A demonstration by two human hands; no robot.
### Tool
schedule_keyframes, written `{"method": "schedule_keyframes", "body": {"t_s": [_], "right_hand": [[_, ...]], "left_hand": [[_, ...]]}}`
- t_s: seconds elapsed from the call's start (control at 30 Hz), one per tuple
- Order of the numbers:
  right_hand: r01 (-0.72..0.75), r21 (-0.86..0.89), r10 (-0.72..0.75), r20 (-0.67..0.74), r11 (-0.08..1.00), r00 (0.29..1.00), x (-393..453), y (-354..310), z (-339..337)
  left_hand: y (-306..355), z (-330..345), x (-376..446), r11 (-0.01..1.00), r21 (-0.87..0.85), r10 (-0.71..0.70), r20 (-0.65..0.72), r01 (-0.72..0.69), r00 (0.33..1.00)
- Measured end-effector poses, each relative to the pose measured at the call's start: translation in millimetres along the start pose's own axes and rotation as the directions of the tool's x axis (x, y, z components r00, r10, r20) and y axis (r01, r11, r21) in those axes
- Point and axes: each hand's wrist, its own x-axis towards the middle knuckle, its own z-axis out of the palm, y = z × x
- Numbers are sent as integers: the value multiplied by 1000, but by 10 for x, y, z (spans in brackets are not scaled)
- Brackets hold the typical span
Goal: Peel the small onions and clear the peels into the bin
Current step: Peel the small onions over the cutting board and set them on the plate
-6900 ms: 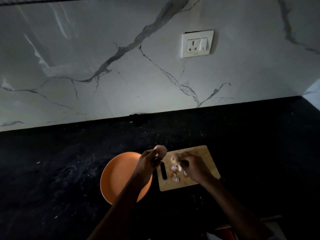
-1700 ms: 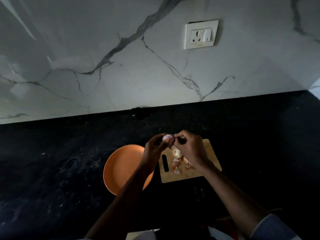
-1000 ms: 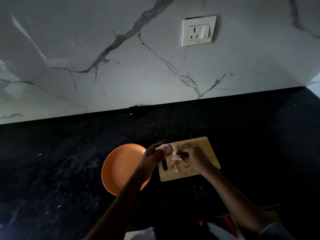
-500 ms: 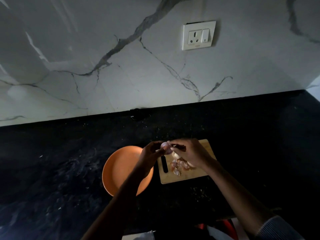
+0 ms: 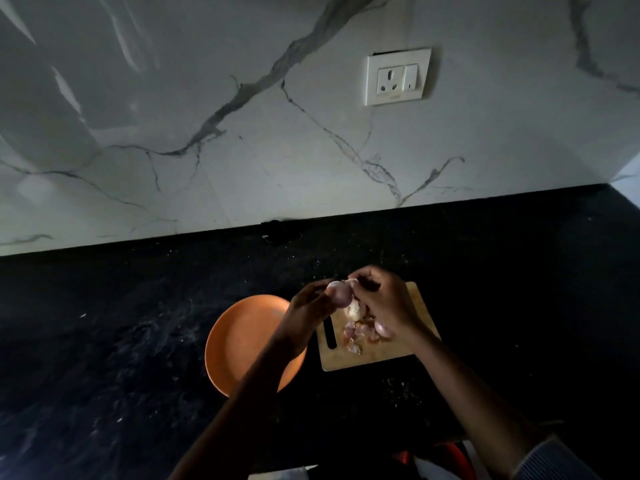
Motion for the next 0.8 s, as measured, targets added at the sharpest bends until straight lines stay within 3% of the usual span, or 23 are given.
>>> {"method": "schedule_keyframes", "body": {"t_s": [0.1,0.27,0.37,0.47,0.5,0.57,0.63,0.7,0.8], "right_hand": [[-41,36,40,12,999,999,-6,-27,2],[-80,63,76,70,995,995,7,-2,9],[-200,285,176,108,937,978,5,-48,-43],[-237,447,248,36,863,968,45,42,-188],[-230,369,236,29,901,971,58,96,-232],[-214,19,213,72,977,974,66,223,-271],[-161,-291,215,166,943,962,24,298,-234],[-80,-402,181,220,912,958,-36,348,-150],[-19,-373,127,266,927,956,-101,357,-37]], "left_hand": [[20,18,17,998,-28,-58,-8,57,998],[11,2,24,987,159,12,-32,-6,999],[19,-85,23,979,198,39,28,-44,999],[37,-178,-33,985,166,44,81,-57,996],[54,-196,-62,992,123,25,55,-31,998],[34,-227,-48,997,70,-16,-5,16,1000],[23,-208,-38,996,88,-29,-4,29,1000],[54,-119,-45,995,81,-62,29,60,998],[94,0,-60,995,-25,-97,9,97,995]]}}
